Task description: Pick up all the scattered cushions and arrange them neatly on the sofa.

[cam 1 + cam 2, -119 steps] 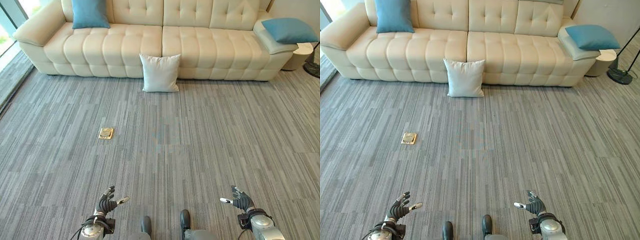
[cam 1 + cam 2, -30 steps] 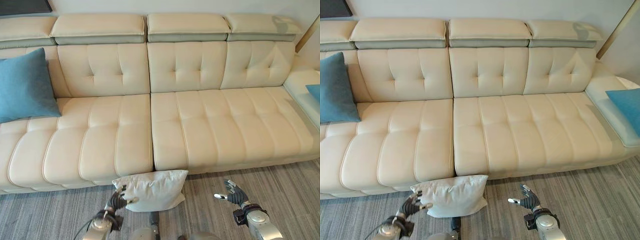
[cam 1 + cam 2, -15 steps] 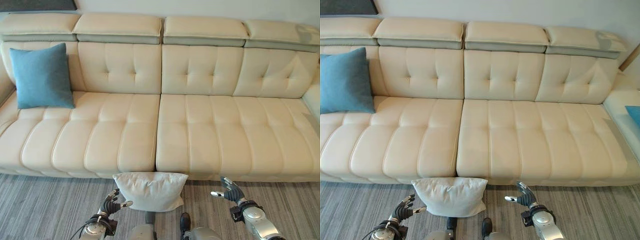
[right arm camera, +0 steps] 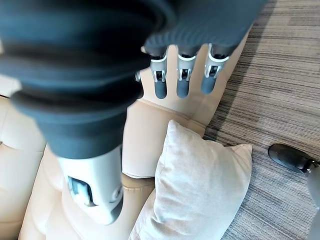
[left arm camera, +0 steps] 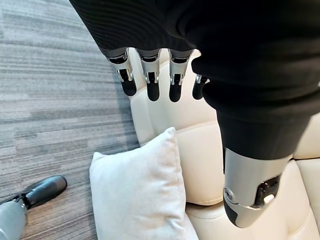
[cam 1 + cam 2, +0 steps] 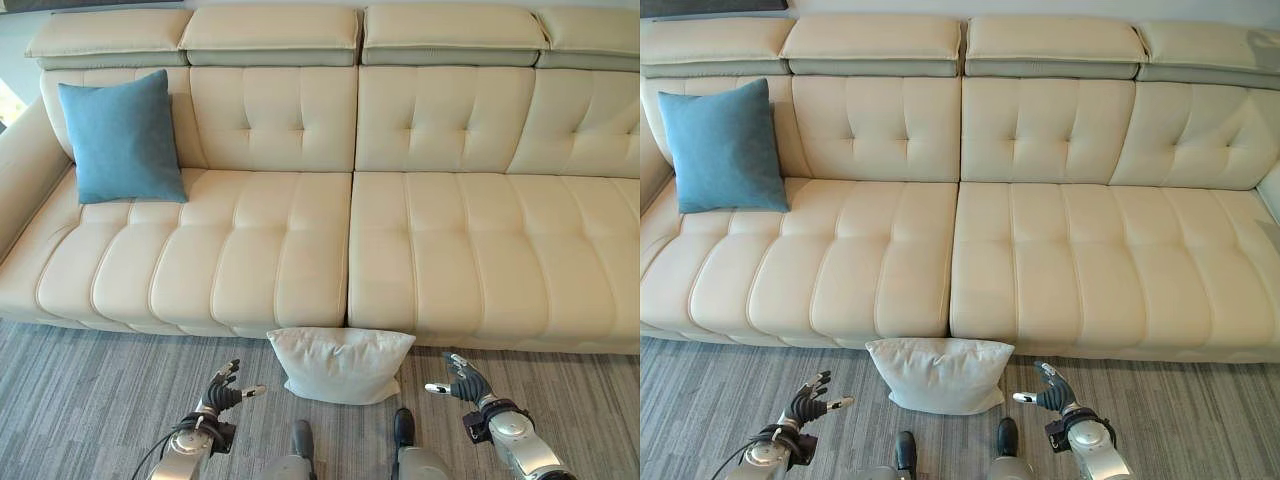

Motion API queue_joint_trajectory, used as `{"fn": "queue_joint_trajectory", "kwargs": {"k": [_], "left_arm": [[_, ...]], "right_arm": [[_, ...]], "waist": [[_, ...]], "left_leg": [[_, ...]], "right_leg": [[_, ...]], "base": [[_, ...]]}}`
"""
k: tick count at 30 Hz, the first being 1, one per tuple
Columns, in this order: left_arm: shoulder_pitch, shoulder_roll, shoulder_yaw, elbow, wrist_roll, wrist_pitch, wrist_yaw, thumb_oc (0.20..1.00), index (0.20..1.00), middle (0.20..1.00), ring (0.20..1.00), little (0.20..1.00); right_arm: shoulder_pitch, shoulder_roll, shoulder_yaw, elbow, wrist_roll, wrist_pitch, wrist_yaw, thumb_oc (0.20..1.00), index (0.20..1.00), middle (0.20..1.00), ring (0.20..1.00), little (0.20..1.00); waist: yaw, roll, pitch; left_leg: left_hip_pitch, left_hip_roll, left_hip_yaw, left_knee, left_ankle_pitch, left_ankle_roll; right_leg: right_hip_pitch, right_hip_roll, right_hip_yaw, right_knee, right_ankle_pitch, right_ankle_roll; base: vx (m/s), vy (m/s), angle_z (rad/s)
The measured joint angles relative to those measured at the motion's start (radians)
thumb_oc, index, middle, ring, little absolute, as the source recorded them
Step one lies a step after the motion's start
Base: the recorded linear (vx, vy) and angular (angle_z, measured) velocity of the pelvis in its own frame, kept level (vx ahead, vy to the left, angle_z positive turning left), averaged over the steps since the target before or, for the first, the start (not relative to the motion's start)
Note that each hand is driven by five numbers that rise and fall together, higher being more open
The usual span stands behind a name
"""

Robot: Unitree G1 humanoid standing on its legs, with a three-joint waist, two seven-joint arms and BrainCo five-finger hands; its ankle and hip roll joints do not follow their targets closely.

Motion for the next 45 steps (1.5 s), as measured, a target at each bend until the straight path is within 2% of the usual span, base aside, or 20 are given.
{"fn": "queue_joint_trajectory", "kwargs": {"k": [5, 6, 7, 8, 10, 11, 12, 13, 15, 19, 22, 27, 28, 30, 36, 37, 38, 39, 40, 45], "left_arm": [[-0.059, 0.009, 0.002, 0.005, -0.001, -0.001, 0.014, 1.000, 1.000, 1.000, 1.000, 1.000], [-0.074, 0.016, 0.004, 0.005, -0.001, -0.005, 0.017, 1.000, 1.000, 1.000, 1.000, 1.000], [-0.083, 0.021, 0.004, 0.005, -0.001, -0.006, 0.020, 1.000, 1.000, 1.000, 1.000, 1.000], [-0.117, 0.033, 0.000, 0.009, -0.002, -0.012, 0.029, 1.000, 1.000, 1.000, 1.000, 1.000], [-0.175, 0.039, -0.010, 0.010, -0.007, -0.031, 0.047, 1.000, 1.000, 1.000, 1.000, 1.000], [-0.212, 0.052, -0.007, 0.010, -0.032, -0.044, 0.064, 1.000, 1.000, 1.000, 1.000, 1.000], [-0.249, 0.063, -0.005, 0.018, -0.050, -0.053, 0.084, 1.000, 1.000, 1.000, 1.000, 1.000], [-0.261, 0.066, -0.004, 0.024, -0.063, -0.057, 0.097, 1.000, 1.000, 1.000, 1.000, 1.000], [-0.362, 0.086, 0.004, 0.084, -0.129, -0.072, 0.137, 1.000, 1.000, 1.000, 1.000, 1.000], [-0.489, 0.110, 0.022, 0.162, -0.217, -0.097, 0.174, 1.000, 1.000, 1.000, 1.000, 1.000], [-0.575, 0.135, 0.027, 0.171, -0.316, -0.126, 0.189, 1.000, 1.000, 1.000, 1.000, 1.000], [-0.739, 0.211, -0.006, 0.232, -0.355, -0.138, 0.200, 1.000, 1.000, 1.000, 1.000, 1.000], [-0.820, 0.233, -0.069, 0.255, -0.355, -0.135, 0.206, 1.000, 1.000, 1.000, 1.000, 1.000], [-0.907, 0.245, -0.113, 0.256, -0.355, -0.136, 0.210, 1.000, 1.000, 1.000, 1.000, 1.000], [-1.195, 0.250, -0.311, 0.263, -0.356, -0.134, 0.213, 1.000, 1.000, 1.000, 1.000, 1.000], [-1.232, 0.242, -0.315, 0.276, -0.355, -0.132, 0.211, 1.000, 1.000, 1.000, 1.000, 1.000], [-1.261, 0.235, -0.324, 0.284, -0.355, -0.123, 0.218, 1.000, 1.000, 1.000, 1.000, 1.000], [-1.270, 0.233, -0.333, 0.285, -0.355, -0.120, 0.219, 0.928, 0.928, 0.928, 0.928, 0.928], [-1.278, 0.231, -0.352, 0.285, -0.355, -0.118, 0.224, 0.200, 0.200, 0.200, 0.200, 0.200], [-1.271, 0.193, -0.348, 0.229, -0.353, -0.117, 0.289, 0.200, 0.200, 0.200, 0.200, 0.200]], "right_arm": [[-0.080, 0.002, 0.028, 0.020, -0.037, 0.001, -0.003, 1.000, 1.000, 1.000, 1.000, 1.000], [-0.097, 0.003, 0.044, 0.031, -0.037, 0.000, -0.004, 1.000, 1.000, 1.000, 1.000, 1.000], [-0.103, 0.006, 0.044, 0.040, -0.036, -0.002, -0.006, 1.000, 1.000, 1.000, 1.000, 1.000], [-0.114, 0.005, 0.042, 0.066, -0.034, -0.003, -0.025, 1.000, 1.000, 1.000, 1.000, 1.000], [-0.136, -0.013, 0.032, 0.087, -0.020, -0.005, -0.060, 1.000, 1.000, 1.000, 1.000, 1.000], [-0.181, -0.015, 0.030, 0.123, 0.005, -0.012, -0.079, 1.000, 1.000, 1.000, 1.000, 1.000], [-0.229, -0.020, 0.028, 0.154, 0.026, -0.012, -0.100, 1.000, 1.000, 1.000, 1.000, 1.000], [-0.270, -0.022, 0.027, 0.165, 0.039, -0.012, -0.111, 1.000, 1.000, 1.000, 1.000, 1.000], [-0.422, -0.023, -0.004, 0.216, 0.099, -0.028, -0.153, 1.000, 1.000, 1.000, 1.000, 1.000], [-0.633, -0.029, -0.002, 0.307, 0.178, -0.056, -0.200, 1.000, 1.000, 1.000, 1.000, 1.000], [-0.752, -0.043, 0.007, 0.381, 0.249, -0.056, -0.218, 1.000, 1.000, 1.000, 1.000, 1.000], [-0.938, -0.087, 0.087, 0.415, 0.282, -0.053, -0.224, 1.000, 1.000, 1.000, 1.000, 1.000], [-1.020, -0.086, 0.142, 0.425, 0.299, -0.054, -0.230, 1.000, 1.000, 1.000, 1.000, 1.000], [-1.104, -0.076, 0.192, 0.437, 0.303, -0.053, -0.233, 1.000, 1.000, 1.000, 1.000, 1.000], [-1.276, 0.037, 0.281, 0.436, 0.385, -0.055, -0.260, 1.000, 1.000, 1.000, 1.000, 1.000], [-1.288, 0.055, 0.279, 0.433, 0.398, -0.059, -0.262, 0.649, 0.649, 0.649, 0.649, 0.649], [-1.287, 0.065, 0.279, 0.433, 0.417, -0.059, -0.272, 0.376, 0.376, 0.376, 0.376, 0.376], [-1.286, 0.070, 0.280, 0.432, 0.423, -0.060, -0.277, 0.200, 0.200, 0.200, 0.200, 0.200], [-1.286, 0.070, 0.280, 0.432, 0.438, -0.061, -0.284, 0.200, 0.200, 0.200, 0.200, 0.200], [-1.243, 0.042, 0.278, 0.364, 0.456, -0.075, -0.326, 0.200, 0.200, 0.200, 0.200, 0.200]], "waist": [[0.000, -0.025, 0.029], [0.001, -0.035, 0.039], [0.002, -0.031, 0.046], [0.002, -0.040, 0.052], [0.008, -0.033, 0.063], [0.003, -0.035, 0.077], [0.021, -0.033, 0.104], [0.026, -0.026, 0.121], [0.019, -0.014, 0.213], [0.017, -0.010, 0.282], [0.019, -0.007, 0.299], [0.018, -0.009, 0.315], [0.022, -0.008, 0.324], [0.025, -0.009, 0.331], [0.047, -0.008, 0.331], [0.046, -0.008, 0.331], [0.046, -0.008, 0.331], [0.047, -0.008, 0.331], [0.048, -0.007, 0.331], [0.049, -0.005, 0.330]], "left_leg": [[-0.054, -0.001, 0.044, 0.046, -0.018, 0.025], [-0.061, 0.002, 0.046, 0.052, -0.019, 0.025], [-0.071, 0.007, 0.047, 0.052, -0.021, 0.018], [-0.116, 0.006, 0.020, 0.070, -0.013, 0.010], [-0.210, 0.014, -0.029, 0.114, 0.016, -0.002], [-0.294, 0.018, -0.047, 0.166, 0.001, -0.020], [-0.348, 0.022, -0.045, 0.191, -0.003, -0.016], [-0.382, 0.027, -0.044, 0.210, 0.003, -0.020], [-0.519, 0.032, -0.060, 0.328, -0.022, -0.020], [-0.695, 0.052, -0.059, 0.491, -0.067, -0.021], [-0.864, 0.077, -0.066, 0.654, -0.117, -0.016], [-1.137, 0.088, -0.092, 0.868, -0.161, -0.017], [-1.215, 0.090, -0.098, 0.929, -0.179, -0.012], [-1.281, 0.089, -0.103, 0.967, -0.189, -0.011], [-1.390, 0.065, -0.133, 1.001, -0.187, -0.010], [-1.398, 0.058, -0.143, 1.000, -0.175, -0.011], [-1.400, 0.055, -0.144, 0.999, -0.171, -0.011], [-1.401, 0.055, -0.145, 0.997, -0.171, -0.011], [-1.400, 0.051, -0.147, 0.994, -0.168, -0.010], [-1.381, 0.027, -0.166, 0.950, -0.140, -0.023]], "right_leg": [[-0.145, 0.002, 0.049, 0.170, -0.008, 0.014], [-0.173, 0.004, 0.047, 0.211, -0.043, 0.046], [-0.186, 0.008, 0.037, 0.235, -0.076, 0.047], [-0.205, 0.026, 0.018, 0.250, -0.119, -0.021], [-0.270, 0.049, 0.022, 0.272, -0.123, -0.021], [-0.347, 0.062, 0.057, 0.315, -0.144, -0.049], [-0.407, 0.058, 0.053, 0.344, -0.147, -0.058], [-0.440, 0.066, 0.048, 0.365, -0.136, -0.053], [-0.562, 0.067, 0.053, 0.451, -0.142, -0.067], [-0.723, 0.076, 0.072, 0.560, -0.155, -0.087], [-0.871, 0.089, 0.078, 0.672, -0.175, -0.096], [-1.131, 0.089, 0.082, 0.859, -0.197, -0.111], [-1.209, 0.091, 0.092, 0.916, -0.213, -0.108], [-1.273, 0.089, 0.097, 0.952, -0.221, -0.119], [-1.377, 0.082, 0.099, 0.992, -0.219, -0.119], [-1.384, 0.078, 0.095, 0.999, -0.217, -0.121], [-1.387, 0.072, 0.089, 1.004, -0.220, -0.125], [-1.387, 0.072, 0.089, 1.004, -0.221, -0.126], [-1.386, 0.069, 0.087, 1.004, -0.222, -0.127], [-1.363, 0.044, 0.064, 0.991, -0.218, -0.134]], "base": [[-0.09, 0.130, -0.32], [-0.02, -0.028, -0.08], [-0.13, -0.041, 0.22], [-0.16, -0.060, 0.39], [-0.23, -0.075, 0.66], [-0.29, -0.087, 0.46], [-0.20, -0.070, 0.12], [-0.20, -0.045, -0.04], [-0.21, 0.001, 0.03], [-0.06, 0.013, -0.12], [-0.12, -0.010, -0.13], [-0.03, 0.007, 0.01], [0.02, 0.036, -0.03], [0.04, 0.026, 0.00], [0.02, 0.019, 0.06], [0.01, -0.005, 0.13], [0.00, 0.000, 0.15], [0.01, -0.017, 0.11], [0.00, -0.011, 0.09], [0.00, 0.006, 0.18]]}}
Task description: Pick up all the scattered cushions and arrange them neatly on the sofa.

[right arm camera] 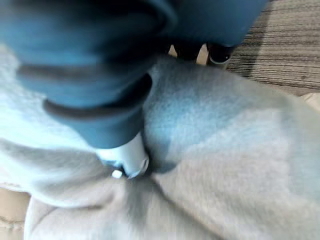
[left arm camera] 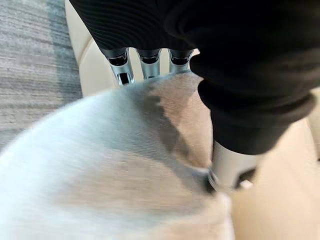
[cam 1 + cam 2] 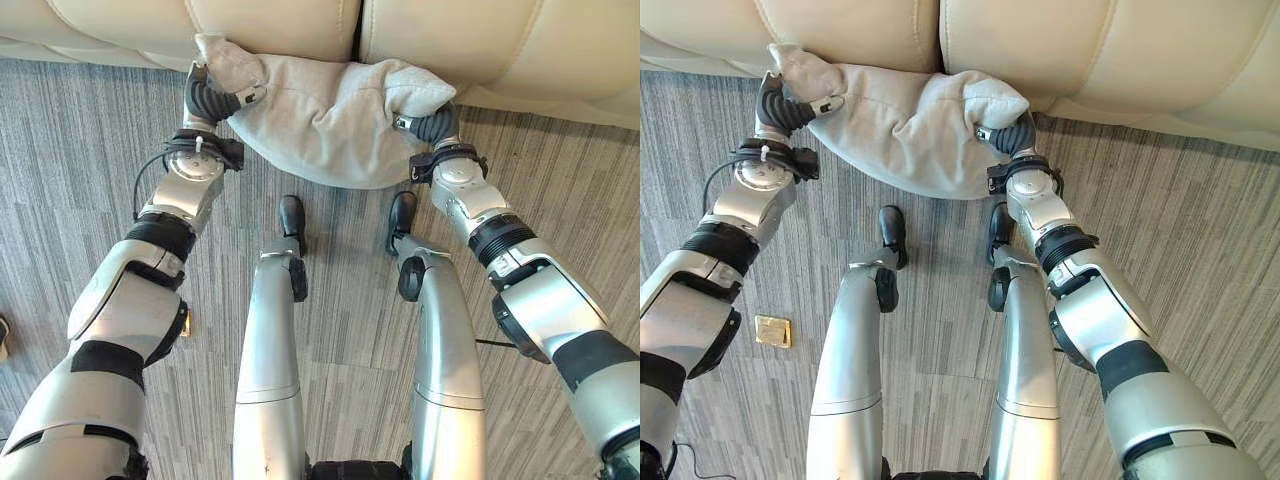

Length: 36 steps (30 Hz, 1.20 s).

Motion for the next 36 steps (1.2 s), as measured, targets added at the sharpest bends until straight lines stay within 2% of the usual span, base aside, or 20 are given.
{"fn": "queue_joint_trajectory", "kwargs": {"k": [5, 8, 9, 10, 11, 13, 15, 16, 17, 18, 21, 22, 23, 24, 25, 29, 33, 36], "left_arm": [[0.118, -0.019, 0.069, -0.124, 0.011, 0.000, 0.046, 0.200, 0.200, 0.200, 0.200, 0.200], [0.255, -0.057, 0.189, -0.270, 0.040, -0.005, 0.068, 0.200, 0.200, 0.200, 0.200, 0.200], [0.326, -0.086, 0.195, -0.307, 0.042, -0.027, 0.076, 0.200, 0.200, 0.200, 0.200, 0.200], [0.362, -0.090, 0.207, -0.339, 0.043, -0.032, 0.078, 0.200, 0.200, 0.200, 0.200, 0.200], [0.411, -0.103, 0.236, -0.401, 0.048, -0.042, 0.081, 0.200, 0.200, 0.200, 0.200, 0.200], [0.435, -0.102, 0.240, -0.433, 0.049, -0.046, 0.082, 0.200, 0.200, 0.200, 0.200, 0.200], [0.569, -0.113, 0.309, -0.564, 0.070, -0.039, 0.077, 0.200, 0.200, 0.200, 0.200, 0.200], [0.694, -0.131, 0.312, -0.614, 0.089, -0.042, 0.071, 0.200, 0.200, 0.200, 0.200, 0.200], [0.774, -0.136, 0.314, -0.627, 0.101, -0.046, 0.064, 0.200, 0.200, 0.200, 0.200, 0.200], [0.839, -0.135, 0.345, -0.693, 0.118, -0.044, 0.051, 0.200, 0.200, 0.200, 0.200, 0.200], [0.946, -0.122, 0.350, -0.739, 0.126, -0.042, -0.003, 0.200, 0.200, 0.200, 0.200, 0.200], [0.982, -0.113, 0.351, -0.742, 0.143, -0.041, -0.022, 0.200, 0.200, 0.200, 0.200, 0.200], [0.997, -0.115, 0.351, -0.748, 0.157, -0.039, -0.033, 0.200, 0.200, 0.200, 0.200, 0.200], [1.029, -0.104, 0.352, -0.771, 0.159, -0.031, -0.048, 0.200, 0.200, 0.200, 0.200, 0.200], [1.074, -0.098, 0.353, -0.809, 0.160, -0.020, -0.079, 0.200, 0.200, 0.200, 0.200, 0.200], [1.201, -0.083, 0.361, -0.881, 0.161, 0.003, -0.142, 0.200, 0.200, 0.200, 0.200, 0.200], [1.254, -0.080, 0.359, -0.907, 0.167, 0.017, -0.173, 0.200, 0.200, 0.200, 0.200, 0.200], [1.262, -0.081, 0.360, -0.909, 0.183, 0.021, -0.181, 0.200, 0.200, 0.200, 0.200, 0.200]], "right_arm": [[0.129, -0.023, 0.000, -0.117, -0.012, -0.015, -0.013, 0.200, 0.200, 0.200, 0.200, 0.200], [0.233, -0.024, -0.048, -0.229, -0.046, -0.019, -0.013, 0.200, 0.200, 0.200, 0.200, 0.200], [0.299, -0.023, -0.048, -0.260, -0.056, -0.034, -0.014, 0.200, 0.200, 0.200, 0.200, 0.200], [0.333, -0.024, -0.055, -0.285, -0.066, -0.038, -0.013, 0.200, 0.200, 0.200, 0.200, 0.200], [0.373, -0.025, -0.080, -0.338, -0.084, -0.039, -0.013, 0.200, 0.200, 0.200, 0.200, 0.200], [0.398, -0.027, -0.086, -0.369, -0.102, -0.041, -0.013, 0.200, 0.200, 0.200, 0.200, 0.200], [0.519, -0.026, -0.120, -0.496, -0.128, -0.035, -0.004, 0.200, 0.200, 0.200, 0.200, 0.200], [0.645, -0.021, -0.116, -0.575, -0.152, -0.037, 0.011, 0.200, 0.200, 0.200, 0.200, 0.200], [0.730, -0.017, -0.116, -0.613, -0.166, -0.042, 0.031, 0.200, 0.200, 0.200, 0.200, 0.200], [0.789, -0.011, -0.130, -0.692, -0.171, -0.038, 0.043, 0.200, 0.200, 0.200, 0.200, 0.200], [0.929, -0.025, -0.161, -0.799, -0.181, -0.038, 0.111, 0.200, 0.200, 0.200, 0.200, 0.200], [0.968, -0.034, -0.168, -0.811, -0.181, -0.037, 0.134, 0.200, 0.200, 0.200, 0.200, 0.200], [0.982, -0.031, -0.171, -0.822, -0.182, -0.037, 0.144, 0.200, 0.200, 0.200, 0.200, 0.200], [1.014, -0.043, -0.190, -0.846, -0.184, -0.032, 0.159, 0.200, 0.200, 0.200, 0.200, 0.200], [1.065, -0.058, -0.200, -0.897, -0.186, -0.021, 0.194, 0.200, 0.200, 0.200, 0.200, 0.200], [1.192, -0.097, -0.243, -0.979, -0.185, -0.015, 0.267, 0.200, 0.200, 0.200, 0.200, 0.200], [1.241, -0.111, -0.246, -1.000, -0.186, -0.014, 0.292, 0.200, 0.200, 0.200, 0.200, 0.200], [1.251, -0.116, -0.251, -1.001, -0.185, -0.013, 0.295, 0.200, 0.200, 0.200, 0.200, 0.200]], "waist": [[0.009, 0.001, -0.005], [0.004, -0.001, -0.007], [0.003, -0.002, -0.071], [0.002, -0.003, -0.099], [0.001, -0.003, -0.102], [-0.003, -0.003, -0.103], [-0.012, -0.016, -0.080], [-0.008, -0.030, -0.093], [-0.020, -0.032, -0.147], [-0.026, -0.034, -0.150], [-0.031, -0.045, -0.164], [-0.034, -0.048, -0.204], [-0.034, -0.048, -0.215], [-0.042, -0.052, -0.220], [-0.040, -0.054, -0.223], [-0.053, -0.065, -0.267], [-0.062, -0.066, -0.339], [-0.061, -0.066, -0.363]], "left_leg": [[0.120, -0.004, -0.004, -0.093, 0.016, -0.003], [0.249, -0.002, 0.009, -0.195, 0.046, 0.006], [0.256, -0.002, 0.017, -0.226, 0.053, 0.009], [0.260, -0.002, 0.022, -0.241, 0.050, 0.014], [0.295, -0.003, 0.030, -0.271, 0.060, 0.017], [0.332, -0.005, 0.036, -0.287, 0.067, 0.023], [0.470, -0.007, 0.061, -0.371, 0.074, 0.027], [0.587, -0.011, 0.081, -0.436, 0.079, 0.030], [0.626, -0.010, 0.085, -0.458, 0.058, 0.027], [0.685, -0.016, 0.089, -0.489, 0.060, 0.029], [0.843, -0.024, 0.107, -0.563, 0.066, 0.028], [0.880, -0.025, 0.109, -0.593, 0.065, 0.027], [0.897, -0.027, 0.112, -0.608, 0.071, 0.031], [0.930, -0.023, 0.119, -0.628, 0.070, 0.030], [0.997, -0.029, 0.134, -0.668, 0.089, 0.043], [1.166, -0.034, 0.146, -0.775, 0.093, 0.041], [1.253, -0.031, 0.164, -0.838, 0.094, 0.039], [1.278, -0.031, 0.166, -0.854, 0.092, 0.037]], "right_leg": [[0.123, -0.004, -0.018, -0.093, 0.017, -0.003], [0.254, 0.000, -0.023, -0.211, 0.055, 0.009], [0.261, 0.001, -0.019, -0.249, 0.061, 0.017], [0.266, 0.001, -0.017, -0.266, 0.061, 0.023], [0.303, 0.006, -0.014, -0.301, 0.075, 0.041], [0.347, 0.009, -0.014, -0.334, 0.106, 0.034], [0.482, 0.009, -0.003, -0.429, 0.123, 0.047], [0.586, 0.007, 0.011, -0.488, 0.134, 0.061], [0.624, 0.002, 0.012, -0.517, 0.107, 0.076], [0.683, -0.007, 0.003, -0.538, 0.104, 0.080], [0.836, -0.002, 0.007, -0.621, 0.121, 0.099], [0.872, -0.003, 0.009, -0.656, 0.126, 0.101], [0.891, -0.002, 0.009, -0.673, 0.135, 0.106], [0.924, -0.002, 0.009, -0.694, 0.136, 0.105], [0.990, 0.000, 0.010, -0.738, 0.167, 0.096], [1.148, 0.005, 0.013, -0.838, 0.181, 0.099], [1.223, 0.014, 0.019, -0.898, 0.187, 0.100], [1.245, 0.017, 0.021, -0.910, 0.187, 0.100]], "base": [[-0.03, 0.035, 0.01], [-0.03, 0.051, -0.08], [-0.01, 0.064, -0.08], [-0.07, 0.061, -0.11], [-0.06, 0.029, -0.10], [0.03, 0.047, -0.10], [0.14, 0.042, -0.18], [0.19, 0.024, -0.26], [0.29, 0.036, -0.16], [0.16, 0.023, -0.02], [0.23, 0.031, -0.08], [0.25, 0.037, -0.14], [0.23, 0.040, -0.11], [0.15, 0.034, -0.11], [0.22, 0.048, -0.16], [0.22, 0.042, -0.14], [0.14, 0.039, -0.15], [0.16, 0.076, -0.05]]}}
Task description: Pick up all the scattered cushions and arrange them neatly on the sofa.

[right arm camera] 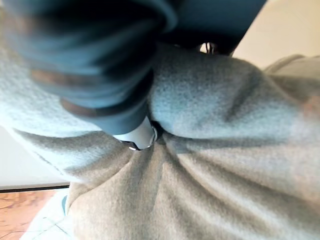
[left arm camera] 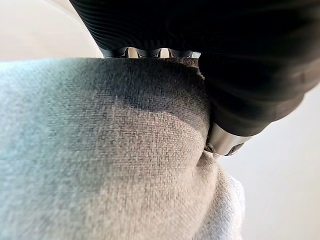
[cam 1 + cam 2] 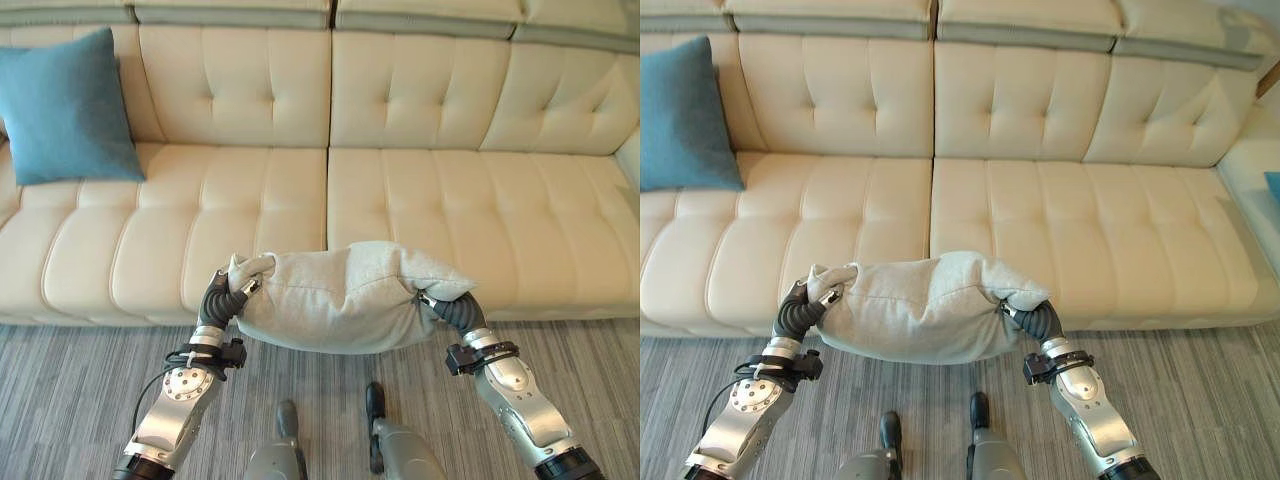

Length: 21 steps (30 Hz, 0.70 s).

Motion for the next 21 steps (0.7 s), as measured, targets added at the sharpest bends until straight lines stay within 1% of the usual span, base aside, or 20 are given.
{"fn": "queue_joint_trajectory", "kwargs": {"k": [3, 6, 8, 9, 10, 11, 12, 13, 14, 15, 16, 17, 18, 19, 20, 21], "left_arm": [[0.047, 0.001, 0.016, -0.020, 0.014, 0.003, 0.000, 0.200, 0.200, 0.200, 0.200, 0.200], [0.050, 0.001, 0.028, -0.020, 0.014, 0.007, -0.001, 0.200, 0.200, 0.200, 0.200, 0.200], [0.047, 0.001, 0.032, -0.018, 0.015, 0.016, -0.002, 0.200, 0.200, 0.200, 0.200, 0.200], [0.048, 0.000, 0.032, -0.018, 0.015, 0.018, -0.002, 0.200, 0.200, 0.200, 0.200, 0.200], [0.039, -0.001, 0.031, -0.014, 0.016, 0.018, -0.003, 0.200, 0.200, 0.200, 0.200, 0.200], [0.037, -0.006, 0.030, -0.011, 0.017, 0.019, -0.003, 0.200, 0.200, 0.200, 0.200, 0.200], [0.036, -0.009, 0.029, -0.011, 0.020, 0.020, -0.003, 0.200, 0.200, 0.200, 0.200, 0.200], [0.039, -0.004, 0.030, -0.012, 0.022, 0.020, -0.002, 0.200, 0.200, 0.200, 0.200, 0.200], [0.040, 0.003, 0.029, -0.014, 0.022, 0.020, -0.002, 0.200, 0.200, 0.200, 0.200, 0.200], [0.044, 0.008, 0.029, -0.015, 0.022, 0.020, -0.002, 0.200, 0.200, 0.200, 0.200, 0.200], [0.056, 0.016, 0.028, -0.022, 0.022, 0.020, -0.005, 0.200, 0.200, 0.200, 0.200, 0.200], [0.059, -0.010, 0.031, -0.017, 0.022, 0.020, -0.005, 0.200, 0.200, 0.200, 0.200, 0.200], [0.059, -0.019, 0.030, -0.017, 0.022, 0.021, -0.006, 0.200, 0.200, 0.200, 0.200, 0.200], [0.060, -0.032, 0.027, -0.016, 0.024, 0.022, -0.008, 0.200, 0.200, 0.200, 0.200, 0.200], [0.060, -0.037, 0.028, -0.015, 0.027, 0.024, -0.010, 0.200, 0.200, 0.200, 0.200, 0.200], [0.058, -0.044, 0.025, -0.014, 0.045, 0.026, -0.018, 0.200, 0.200, 0.200, 0.200, 0.200]], "right_arm": [[0.000, 0.002, 0.015, -0.003, 0.000, 0.003, 0.001, 0.200, 0.200, 0.200, 0.200, 0.200], [0.000, 0.006, 0.017, -0.006, 0.000, 0.003, 0.008, 0.200, 0.200, 0.200, 0.200, 0.200], [-0.001, 0.008, 0.017, -0.007, -0.002, 0.005, 0.010, 0.200, 0.200, 0.200, 0.200, 0.200], [0.000, 0.007, 0.018, -0.007, -0.002, 0.009, 0.010, 0.200, 0.200, 0.200, 0.200, 0.200], [0.000, 0.010, 0.016, -0.008, -0.002, 0.012, 0.010, 0.200, 0.200, 0.200, 0.200, 0.200], [0.000, 0.010, 0.014, -0.008, -0.002, 0.012, 0.010, 0.200, 0.200, 0.200, 0.200, 0.200], [0.002, 0.011, 0.015, -0.008, -0.002, 0.012, 0.010, 0.200, 0.200, 0.200, 0.200, 0.200], [0.006, 0.012, 0.017, -0.008, -0.003, 0.014, 0.010, 0.200, 0.200, 0.200, 0.200, 0.200], [0.007, 0.013, 0.017, -0.008, -0.003, 0.014, 0.010, 0.200, 0.200, 0.200, 0.200, 0.200], [0.008, 0.013, 0.017, -0.008, -0.003, 0.014, 0.011, 0.200, 0.200, 0.200, 0.200, 0.200], [0.015, 0.018, 0.016, -0.012, -0.003, 0.014, 0.014, 0.200, 0.200, 0.200, 0.200, 0.200], [0.021, 0.020, 0.012, -0.011, -0.002, 0.014, 0.018, 0.200, 0.200, 0.200, 0.200, 0.200], [0.027, 0.020, 0.010, -0.010, -0.002, 0.014, 0.018, 0.200, 0.200, 0.200, 0.200, 0.200], [0.034, 0.018, 0.006, -0.006, -0.003, 0.018, 0.018, 0.200, 0.200, 0.200, 0.200, 0.200], [0.036, 0.014, 0.005, -0.002, -0.003, 0.019, 0.018, 0.200, 0.200, 0.200, 0.200, 0.200], [0.047, 0.008, -0.004, 0.003, -0.003, 0.024, 0.019, 0.200, 0.200, 0.200, 0.200, 0.200]], "waist": [[0.005, -0.004, -0.020], [0.012, -0.005, -0.021], [0.016, -0.001, -0.019], [0.016, 0.001, -0.020], [0.007, 0.004, -0.018], [0.004, 0.008, -0.016], [-0.005, 0.017, -0.011], [-0.014, 0.023, -0.009], [-0.014, 0.012, -0.016], [-0.014, 0.010, -0.016], [-0.012, -0.014, -0.031], [-0.021, -0.010, -0.031], [-0.023, 0.004, -0.029], [-0.035, 0.022, -0.021], [-0.038, 0.028, -0.019], [-0.043, 0.036, -0.015]], "left_leg": [[0.019, -0.001, 0.025, -0.008, -0.002, 0.003], [0.018, -0.004, 0.034, -0.005, -0.006, 0.004], [0.006, -0.004, 0.046, 0.026, -0.037, 0.025], [0.006, -0.003, 0.048, 0.034, -0.037, 0.026], [-0.012, -0.003, 0.049, 0.067, -0.070, 0.033], [-0.016, 0.001, 0.044, 0.073, -0.072, 0.036], [-0.012, 0.001, 0.033, 0.075, -0.073, 0.040], [-0.014, 0.002, 0.022, 0.074, -0.073, 0.040], [-0.014, 0.002, 0.024, 0.075, -0.073, 0.039], [-0.014, -0.003, 0.026, 0.080, -0.073, 0.039], [-0.022, -0.028, 0.026, 0.091, -0.077, 0.040], [-0.025, -0.030, -0.007, 0.095, -0.081, 0.039], [-0.027, -0.023, -0.020, 0.091, -0.081, 0.039], [-0.027, -0.010, -0.041, 0.085, -0.076, 0.024], [-0.027, -0.011, -0.052, 0.090, -0.076, 0.012], [-0.044, -0.007, -0.064, 0.188, -0.109, -0.019]], "right_leg": [[0.010, 0.003, 0.022, -0.009, 0.009, 0.002], [-0.003, 0.002, 0.041, 0.003, 0.015, 0.009], [-0.051, 0.003, 0.047, 0.084, 0.016, 0.015], [-0.059, 0.003, 0.047, 0.100, 0.017, 0.020], [-0.088, -0.004, 0.046, 0.169, 0.018, 0.041], [-0.115, -0.004, 0.046, 0.223, 0.009, 0.052], [-0.187, -0.001, 0.042, 0.334, -0.045, 0.094], [-0.212, 0.005, 0.031, 0.362, -0.074, 0.096], [-0.214, 0.013, 0.012, 0.345, -0.085, 0.088], [-0.202, 0.014, -0.005, 0.310, -0.083, 0.086], [-0.210, 0.001, -0.024, 0.254, -0.126, 0.087], [-0.195, 0.010, -0.019, 0.240, -0.113, 0.050], [-0.194, 0.018, -0.022, 0.240, -0.117, 0.058], [-0.169, 0.032, -0.047, 0.202, -0.114, 0.060], [-0.152, 0.033, -0.070, 0.180, -0.095, 0.045], [-0.129, 0.029, -0.110, 0.163, -0.070, 0.024]], "base": [[0.08, 0.100, -0.17], [0.06, 0.130, -0.18], [0.07, 0.118, -0.25], [0.19, 0.120, -0.14], [0.16, 0.076, -0.07], [0.19, 0.040, 0.01], [0.08, 0.003, 0.17], [0.25, -0.001, 0.21], [0.19, -0.007, 0.26], [0.45, -0.002, 0.18], [0.54, -0.015, 0.33], [0.54, -0.014, 0.38], [0.41, -0.036, 0.56], [0.24, -0.038, 0.41], [0.36, -0.068, 0.42], [0.36, -0.104, 0.19]]}}
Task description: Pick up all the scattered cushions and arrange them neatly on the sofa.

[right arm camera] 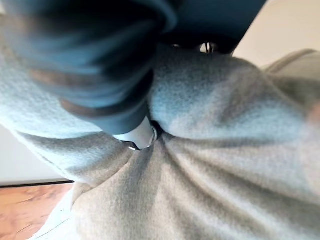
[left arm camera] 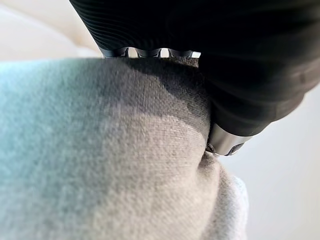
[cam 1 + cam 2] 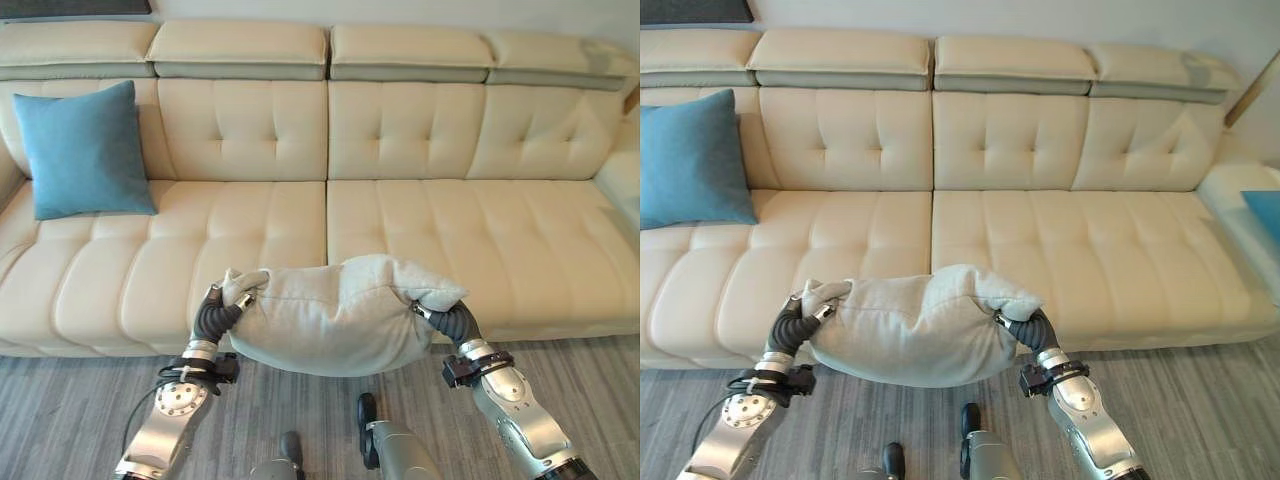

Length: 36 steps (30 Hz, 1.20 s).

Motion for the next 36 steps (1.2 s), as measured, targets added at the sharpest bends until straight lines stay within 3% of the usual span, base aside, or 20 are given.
{"fn": "queue_joint_trajectory", "kwargs": {"k": [1, 2, 3, 5, 6, 8, 10, 12, 14, 16, 18, 21, 23, 24, 27, 28, 30, 31, 34, 36], "left_arm": [[0.003, -0.007, -0.010, 0.001, 0.008, 0.001, -0.004, 0.200, 0.200, 0.200, 0.200, 0.200], [0.002, -0.018, -0.030, -0.002, 0.010, 0.001, -0.017, 0.200, 0.200, 0.200, 0.200, 0.200], [0.001, -0.024, -0.036, -0.002, 0.010, 0.000, -0.026, 0.200, 0.200, 0.200, 0.200, 0.200], [-0.004, -0.025, -0.036, -0.004, 0.009, 0.000, -0.038, 0.200, 0.200, 0.200, 0.200, 0.200], [-0.021, -0.023, -0.037, -0.001, 0.009, 0.005, -0.047, 0.200, 0.200, 0.200, 0.200, 0.200], [-0.029, -0.027, -0.038, -0.002, 0.009, 0.006, -0.056, 0.200, 0.200, 0.200, 0.200, 0.200], [-0.038, -0.033, -0.038, -0.002, 0.009, 0.007, -0.060, 0.200, 0.200, 0.200, 0.200, 0.200], [-0.041, -0.033, -0.038, -0.002, 0.009, 0.007, -0.062, 0.200, 0.200, 0.200, 0.200, 0.200], [-0.068, -0.032, -0.041, 0.004, 0.009, 0.009, -0.068, 0.200, 0.200, 0.200, 0.200, 0.200], [-0.076, -0.032, -0.045, 0.009, 0.009, 0.012, -0.071, 0.200, 0.200, 0.200, 0.200, 0.200], [-0.078, -0.037, -0.060, 0.036, 0.010, 0.016, -0.077, 0.200, 0.200, 0.200, 0.200, 0.200], [-0.068, -0.044, -0.068, 0.045, 0.011, 0.027, -0.077, 0.200, 0.200, 0.200, 0.200, 0.200], [-0.050, -0.047, -0.064, 0.043, 0.011, 0.029, -0.077, 0.200, 0.200, 0.200, 0.200, 0.200], [-0.037, -0.038, -0.058, 0.043, 0.011, 0.033, -0.077, 0.200, 0.200, 0.200, 0.200, 0.200], [-0.027, -0.020, -0.044, 0.038, 0.011, 0.037, -0.078, 0.200, 0.200, 0.200, 0.200, 0.200], [-0.040, -0.009, -0.029, 0.033, 0.012, 0.037, -0.078, 0.200, 0.200, 0.200, 0.200, 0.200], [-0.064, 0.018, -0.027, 0.035, 0.012, 0.038, -0.077, 0.200, 0.200, 0.200, 0.200, 0.200], [-0.068, 0.030, -0.012, 0.039, 0.018, 0.037, -0.075, 0.200, 0.200, 0.200, 0.200, 0.200], [-0.064, 0.036, 0.009, 0.042, 0.018, 0.037, -0.071, 0.200, 0.200, 0.200, 0.200, 0.200], [-0.057, 0.031, 0.028, 0.044, 0.018, 0.037, -0.070, 0.200, 0.200, 0.200, 0.200, 0.200]], "right_arm": [[0.022, -0.005, -0.011, -0.003, 0.000, 0.000, 0.003, 0.200, 0.200, 0.200, 0.200, 0.200], [0.057, -0.030, -0.023, -0.014, 0.001, -0.001, 0.006, 0.200, 0.200, 0.200, 0.200, 0.200], [0.063, -0.046, -0.026, -0.012, 0.001, -0.001, 0.010, 0.200, 0.200, 0.200, 0.200, 0.200], [0.062, -0.058, -0.034, -0.016, 0.002, -0.003, 0.015, 0.200, 0.200, 0.200, 0.200, 0.200], [0.061, -0.055, -0.055, -0.017, 0.002, -0.003, 0.021, 0.200, 0.200, 0.200, 0.200, 0.200], [0.060, -0.064, -0.066, -0.023, 0.002, -0.003, 0.023, 0.200, 0.200, 0.200, 0.200, 0.200], [0.056, -0.065, -0.068, -0.025, 0.003, -0.002, 0.023, 0.200, 0.200, 0.200, 0.200, 0.200], [0.056, -0.063, -0.068, -0.030, 0.004, -0.002, 0.023, 0.200, 0.200, 0.200, 0.200, 0.200], [0.054, -0.062, -0.079, -0.035, 0.004, -0.003, 0.022, 0.200, 0.200, 0.200, 0.200, 0.200], [0.052, -0.062, -0.085, -0.035, 0.003, -0.003, 0.021, 0.200, 0.200, 0.200, 0.200, 0.200], [0.053, -0.052, -0.102, -0.033, -0.007, -0.002, 0.018, 0.200, 0.200, 0.200, 0.200, 0.200], [0.062, -0.047, -0.105, -0.029, -0.013, 0.000, 0.014, 0.200, 0.200, 0.200, 0.200, 0.200], [0.065, -0.048, -0.102, -0.029, -0.029, 0.004, 0.015, 0.200, 0.200, 0.200, 0.200, 0.200], [0.070, -0.032, -0.094, -0.029, -0.040, 0.016, 0.016, 0.200, 0.200, 0.200, 0.200, 0.200], [0.071, -0.013, -0.089, -0.037, -0.049, 0.019, 0.023, 0.200, 0.200, 0.200, 0.200, 0.200], [0.071, -0.001, -0.086, -0.040, -0.049, 0.019, 0.032, 0.200, 0.200, 0.200, 0.200, 0.200], [0.068, 0.010, -0.072, -0.040, -0.049, 0.020, 0.032, 0.200, 0.200, 0.200, 0.200, 0.200], [0.060, 0.025, -0.053, -0.040, -0.050, 0.020, 0.032, 0.200, 0.200, 0.200, 0.200, 0.200], [0.055, 0.032, -0.032, -0.042, -0.051, 0.020, 0.032, 0.200, 0.200, 0.200, 0.200, 0.200], [0.044, 0.031, -0.024, -0.041, -0.050, 0.020, 0.032, 0.200, 0.200, 0.200, 0.200, 0.200]], "waist": [[0.000, 0.011, -0.003], [-0.022, 0.049, -0.006], [-0.030, 0.064, -0.010], [-0.038, 0.061, -0.013], [-0.045, 0.051, -0.012], [-0.042, 0.046, -0.014], [-0.035, 0.044, -0.014], [-0.029, 0.028, -0.015], [-0.033, 0.003, -0.009], [-0.033, -0.011, -0.003], [-0.016, -0.014, 0.001], [-0.003, 0.004, 0.005], [0.028, 0.034, 0.005], [0.030, 0.028, 0.004], [0.033, 0.011, 0.002], [0.026, 0.000, 0.003], [0.025, -0.003, 0.006], [0.033, -0.014, 0.021], [0.044, -0.017, 0.027], [0.049, -0.021, 0.032]], "left_leg": [[0.008, 0.002, -0.004, 0.056, -0.030, -0.003], [0.047, 0.025, -0.027, 0.035, -0.062, 0.011], [0.079, 0.040, -0.036, 0.004, -0.074, 0.003], [0.086, 0.046, -0.034, 0.003, -0.063, -0.014], [0.011, 0.049, -0.022, 0.144, -0.050, -0.040], [-0.057, 0.055, -0.016, 0.286, -0.031, -0.070], [-0.096, 0.082, -0.008, 0.381, -0.023, -0.063], [-0.110, 0.091, 0.034, 0.372, -0.032, -0.051], [-0.127, 0.084, 0.066, 0.209, -0.031, -0.036], [-0.123, 0.069, 0.061, 0.061, -0.015, -0.029], [-0.136, 0.047, 0.029, -0.062, 0.056, -0.027], [-0.166, 0.049, 0.024, -0.086, 0.123, -0.028], [-0.111, 0.060, 0.021, -0.158, 0.161, -0.001], [-0.077, 0.037, 0.031, -0.165, 0.210, 0.028], [-0.015, -0.019, 0.057, -0.205, 0.220, 0.049], [0.004, -0.049, 0.069, -0.209, 0.216, 0.076], [0.008, -0.057, 0.071, -0.210, 0.216, 0.107], [0.038, -0.060, 0.088, -0.225, 0.199, 0.124], [0.061, -0.068, 0.088, -0.234, 0.197, 0.116], [0.071, -0.076, 0.081, -0.238, 0.182, 0.121]], "right_leg": [[0.017, 0.006, -0.015, 0.003, 0.004, -0.012], [0.059, 0.030, -0.043, 0.013, -0.019, -0.048], [0.069, 0.049, -0.047, 0.023, -0.038, -0.058], [0.069, 0.054, -0.046, 0.035, -0.056, -0.073], [0.069, 0.051, -0.053, 0.031, -0.078, -0.086], [0.083, 0.051, -0.043, 0.020, -0.072, -0.103], [0.117, 0.067, -0.038, -0.002, -0.080, -0.144], [0.134, 0.068, -0.037, -0.024, -0.056, -0.167], [0.162, 0.066, -0.040, -0.075, -0.034, -0.173], [0.173, 0.061, -0.038, -0.088, -0.032, -0.171], [0.215, 0.060, -0.014, -0.133, -0.024, -0.150], [0.267, 0.065, 0.007, -0.159, -0.037, -0.121], [0.284, 0.083, 0.062, -0.140, -0.056, -0.093], [0.299, 0.057, 0.095, -0.119, -0.093, -0.076], [0.273, -0.003, 0.127, -0.005, -0.140, -0.026], [0.220, -0.035, 0.126, 0.112, -0.166, 0.009], [0.140, -0.044, 0.135, 0.277, -0.167, 0.027], [0.068, -0.052, 0.128, 0.375, -0.203, 0.044], [0.021, -0.044, 0.124, 0.268, -0.199, 0.026], [0.018, -0.023, 0.131, 0.083, -0.146, 0.034]], "base": [[0.36, -0.140, 0.45], [0.34, -0.166, 0.41], [0.29, -0.148, 0.41], [0.34, -0.162, 0.10], [0.28, -0.138, 0.19], [0.22, -0.094, 0.03], [0.23, -0.062, -0.12], [0.16, 0.008, -0.09], [0.16, 0.057, 0.00], [0.17, 0.072, -0.02], [0.27, 0.122, -0.27], [0.22, 0.163, -0.26], [0.31, 0.273, -0.76], [0.23, 0.222, -0.80], [0.11, 0.123, -0.47], [0.07, 0.109, -0.18], [0.13, 0.106, -0.13], [0.17, 0.048, -0.23], [0.19, 0.001, 0.00], [0.18, -0.028, 0.19]]}}
